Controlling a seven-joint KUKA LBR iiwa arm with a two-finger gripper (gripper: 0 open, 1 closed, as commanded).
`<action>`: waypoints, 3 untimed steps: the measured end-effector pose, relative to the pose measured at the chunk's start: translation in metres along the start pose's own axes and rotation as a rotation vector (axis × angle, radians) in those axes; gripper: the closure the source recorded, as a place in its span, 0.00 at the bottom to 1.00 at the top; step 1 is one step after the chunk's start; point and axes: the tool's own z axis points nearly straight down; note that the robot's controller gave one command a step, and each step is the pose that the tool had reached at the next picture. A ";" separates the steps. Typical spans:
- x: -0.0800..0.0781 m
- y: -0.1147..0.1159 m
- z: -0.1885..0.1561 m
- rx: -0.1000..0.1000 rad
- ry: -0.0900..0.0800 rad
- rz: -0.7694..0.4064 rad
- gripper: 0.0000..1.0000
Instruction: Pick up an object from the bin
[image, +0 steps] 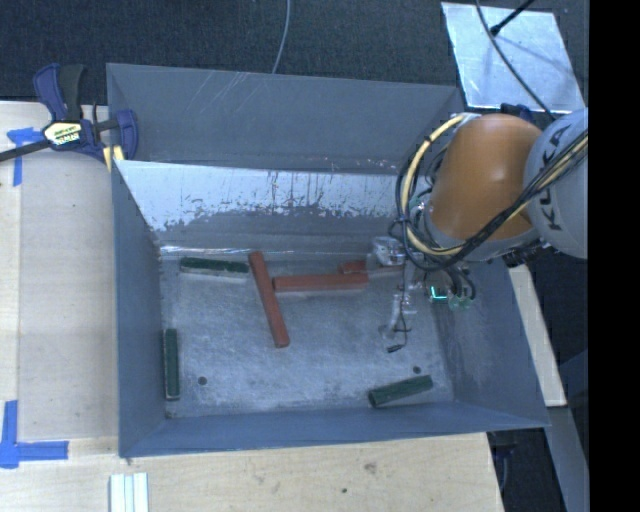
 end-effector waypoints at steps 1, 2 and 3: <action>-0.002 0.000 -0.004 0.001 -0.008 -0.001 0.00; -0.036 0.045 0.036 -0.002 -0.018 -0.112 0.00; -0.053 0.046 0.076 0.000 -0.006 -0.139 0.00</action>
Offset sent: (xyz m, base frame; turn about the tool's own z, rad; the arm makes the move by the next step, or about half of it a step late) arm 0.0437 0.0801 -0.0477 -0.1794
